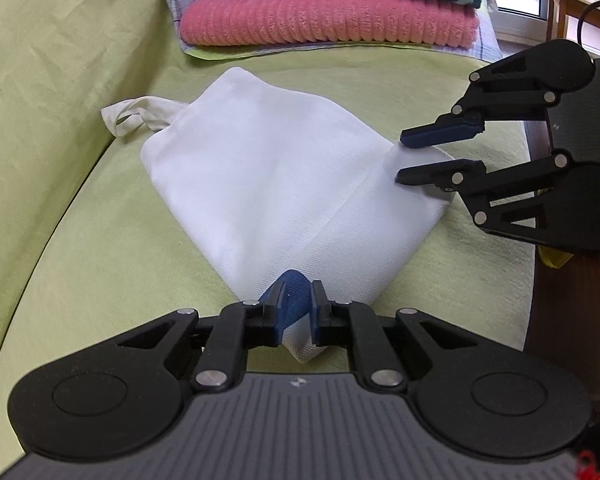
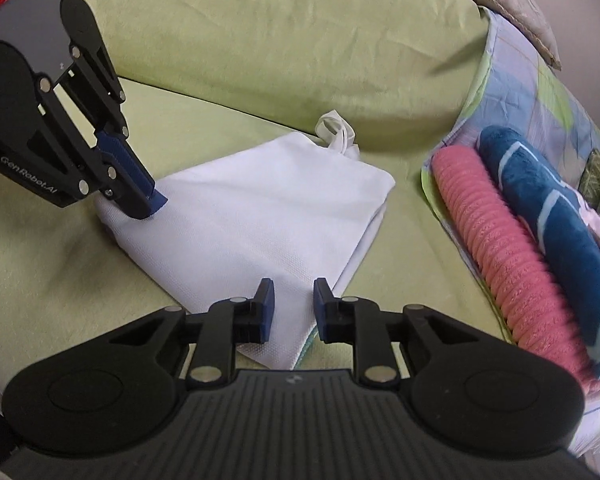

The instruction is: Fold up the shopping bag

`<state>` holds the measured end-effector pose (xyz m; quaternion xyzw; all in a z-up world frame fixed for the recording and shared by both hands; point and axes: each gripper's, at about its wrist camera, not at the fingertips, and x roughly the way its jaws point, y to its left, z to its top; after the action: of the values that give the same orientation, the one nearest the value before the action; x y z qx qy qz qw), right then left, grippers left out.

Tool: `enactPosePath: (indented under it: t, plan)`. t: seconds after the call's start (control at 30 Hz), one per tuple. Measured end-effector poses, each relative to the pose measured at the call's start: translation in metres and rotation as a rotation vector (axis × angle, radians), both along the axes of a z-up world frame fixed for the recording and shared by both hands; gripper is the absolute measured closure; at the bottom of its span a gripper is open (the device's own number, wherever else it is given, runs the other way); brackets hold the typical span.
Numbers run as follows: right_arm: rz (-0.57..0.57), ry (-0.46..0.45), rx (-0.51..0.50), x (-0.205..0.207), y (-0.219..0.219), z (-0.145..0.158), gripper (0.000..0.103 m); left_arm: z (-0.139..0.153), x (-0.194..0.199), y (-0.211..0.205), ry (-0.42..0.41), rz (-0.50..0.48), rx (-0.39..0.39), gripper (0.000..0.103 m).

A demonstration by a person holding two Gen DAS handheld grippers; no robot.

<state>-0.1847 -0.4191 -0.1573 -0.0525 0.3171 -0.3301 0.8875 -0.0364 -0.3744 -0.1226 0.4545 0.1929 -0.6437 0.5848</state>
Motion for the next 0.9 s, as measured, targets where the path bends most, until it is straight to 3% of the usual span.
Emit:
enactPosePath:
  t: [0.57, 0.7, 0.77, 0.83, 0.9]
  plan:
    - [0.008, -0.011, 0.025, -0.006, -0.001, 0.004, 0.084, 0.0, -0.002, 0.0, 0.005, 0.036, -0.011, 0.091]
    - [0.025, -0.012, 0.035, -0.009, -0.003, 0.004, 0.083, -0.022, -0.015, 0.029, -0.268, -0.166, -0.057, 0.087]
    - [0.037, -0.019, 0.046, -0.012, -0.005, 0.005, 0.083, -0.034, -0.022, 0.045, -0.42, -0.28, -0.082, 0.07]
    - [0.048, -0.025, 0.051, -0.014, -0.008, 0.005, 0.083, -0.046, -0.028, 0.061, -0.572, -0.393, -0.107, 0.062]
    - [0.058, -0.031, 0.056, -0.016, -0.01, 0.005, 0.083, -0.059, -0.035, 0.078, -0.724, -0.507, -0.132, 0.062]
